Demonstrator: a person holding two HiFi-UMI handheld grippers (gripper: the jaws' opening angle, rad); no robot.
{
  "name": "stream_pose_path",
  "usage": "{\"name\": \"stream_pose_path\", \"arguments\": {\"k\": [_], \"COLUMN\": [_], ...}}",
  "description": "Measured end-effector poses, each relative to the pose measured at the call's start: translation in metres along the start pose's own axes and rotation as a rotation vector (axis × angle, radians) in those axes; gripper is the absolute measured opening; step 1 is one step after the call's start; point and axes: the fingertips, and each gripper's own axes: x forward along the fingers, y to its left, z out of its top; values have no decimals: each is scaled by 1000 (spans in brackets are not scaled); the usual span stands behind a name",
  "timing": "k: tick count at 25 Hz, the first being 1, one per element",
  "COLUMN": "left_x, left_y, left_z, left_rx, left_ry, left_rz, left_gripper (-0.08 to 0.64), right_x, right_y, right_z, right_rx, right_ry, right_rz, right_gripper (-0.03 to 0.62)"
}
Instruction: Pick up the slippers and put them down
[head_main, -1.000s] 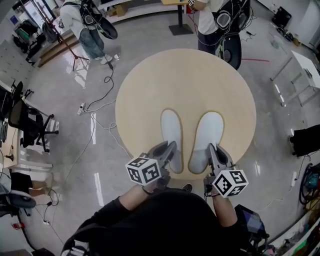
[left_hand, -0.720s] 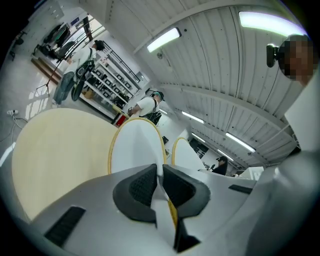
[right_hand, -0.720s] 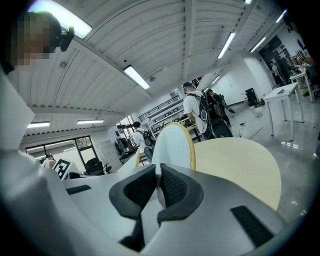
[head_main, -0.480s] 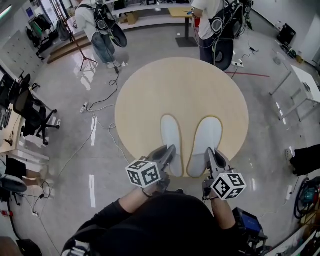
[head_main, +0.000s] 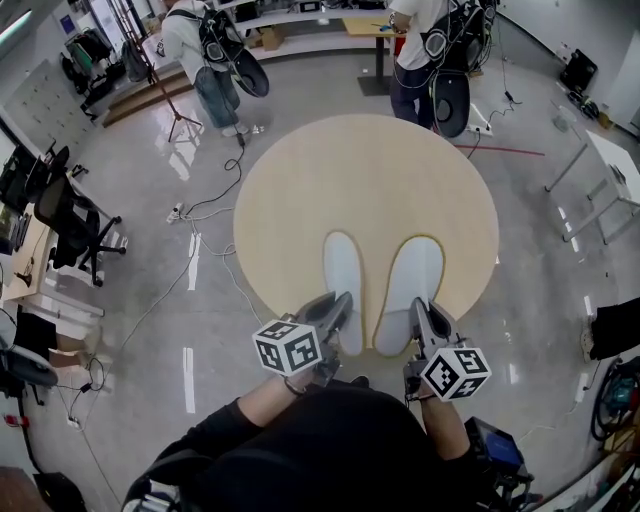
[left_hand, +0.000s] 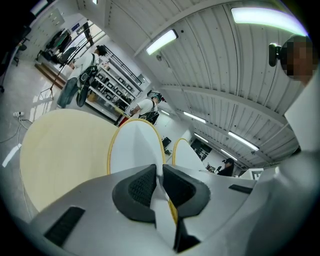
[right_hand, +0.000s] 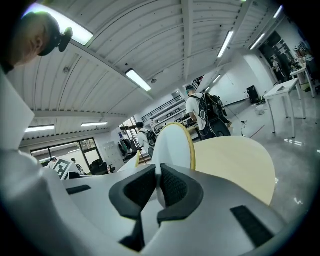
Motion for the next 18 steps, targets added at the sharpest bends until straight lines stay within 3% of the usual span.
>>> {"name": "stream_pose_path", "arguments": {"k": [5,12,18], "left_x": [9,42,94], "left_y": [4,42,59], "left_z": [-2,1,13], "left_rx": [1,-26,-49], "left_ry": [36,134,184], "left_rz": [16,56,2], "left_gripper": [32,32,32], "right_x": [1,27,48], "right_y": [-14,-46,-92], "right_z": [-11,-28,-19], "right_rx": [48,144,162], "right_ry": [17,45,65], "right_rz": [-22,-101,-207], "right_gripper": [28,28,28]}}
